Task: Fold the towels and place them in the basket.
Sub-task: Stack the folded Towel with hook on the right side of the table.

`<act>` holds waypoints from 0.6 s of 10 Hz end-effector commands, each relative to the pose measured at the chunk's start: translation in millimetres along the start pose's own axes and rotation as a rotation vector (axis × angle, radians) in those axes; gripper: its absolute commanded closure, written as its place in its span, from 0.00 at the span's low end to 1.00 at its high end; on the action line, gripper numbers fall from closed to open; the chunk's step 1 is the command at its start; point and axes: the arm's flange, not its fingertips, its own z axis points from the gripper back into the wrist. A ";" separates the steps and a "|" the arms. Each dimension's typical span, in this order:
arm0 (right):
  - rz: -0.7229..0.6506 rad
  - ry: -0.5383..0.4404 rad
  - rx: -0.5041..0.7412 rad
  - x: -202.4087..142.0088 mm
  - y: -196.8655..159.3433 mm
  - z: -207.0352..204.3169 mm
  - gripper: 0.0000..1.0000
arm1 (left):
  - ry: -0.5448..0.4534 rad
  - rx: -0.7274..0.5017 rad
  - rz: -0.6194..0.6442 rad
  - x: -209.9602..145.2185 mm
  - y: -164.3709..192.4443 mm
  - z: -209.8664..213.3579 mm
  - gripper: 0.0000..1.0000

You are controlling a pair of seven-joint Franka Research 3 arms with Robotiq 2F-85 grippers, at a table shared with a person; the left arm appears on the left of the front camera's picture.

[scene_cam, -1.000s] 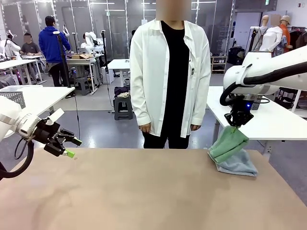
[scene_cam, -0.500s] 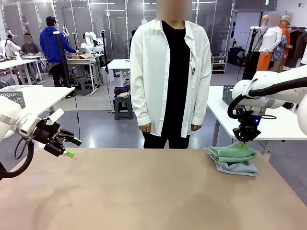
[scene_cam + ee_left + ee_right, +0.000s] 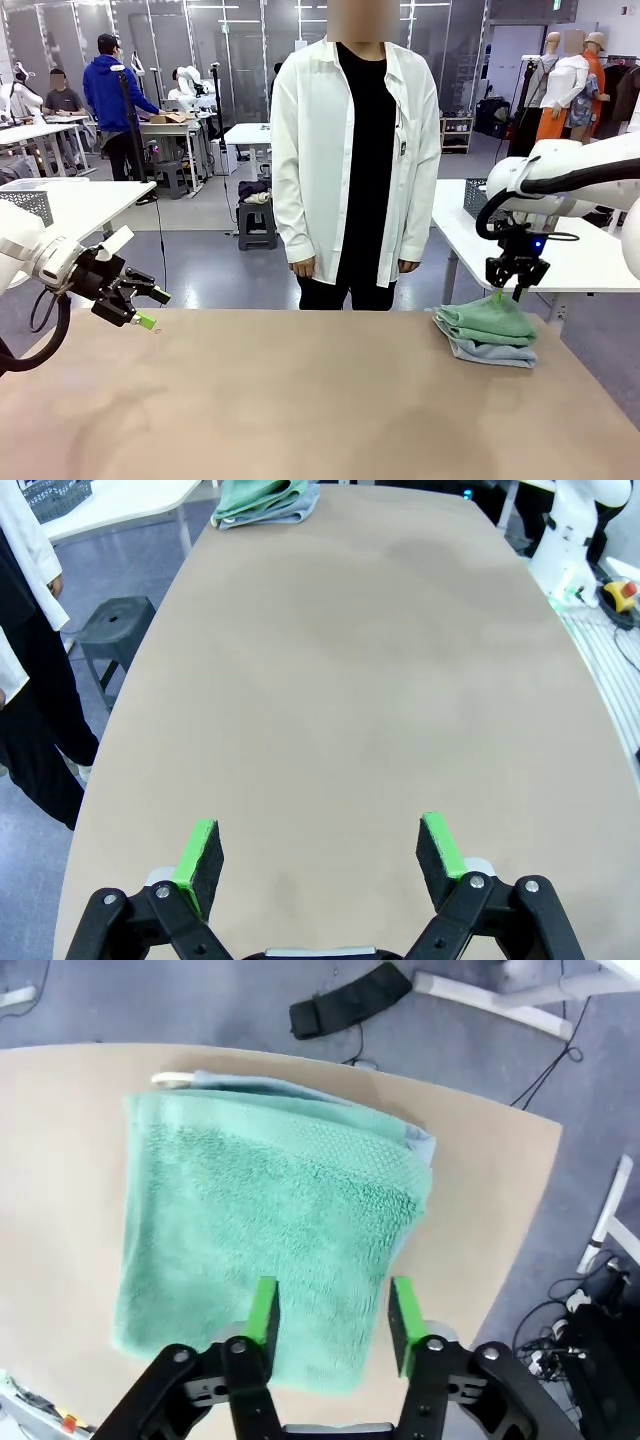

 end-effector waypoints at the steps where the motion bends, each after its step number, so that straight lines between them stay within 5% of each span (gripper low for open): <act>1: 0.023 -0.044 0.023 -30.0 1.7 39.9 0.28 | 0.001 0.002 -0.002 0.5 -0.2 -0.2 0.02; 4: 0.029 -0.185 0.078 -122.2 7.1 149.4 0.00 | 0.001 0.002 -0.002 0.5 -0.2 -0.2 0.02; 6: -0.015 -0.368 0.117 -206.5 23.1 223.8 0.00 | 0.001 0.002 -0.002 0.5 -0.2 -0.2 0.02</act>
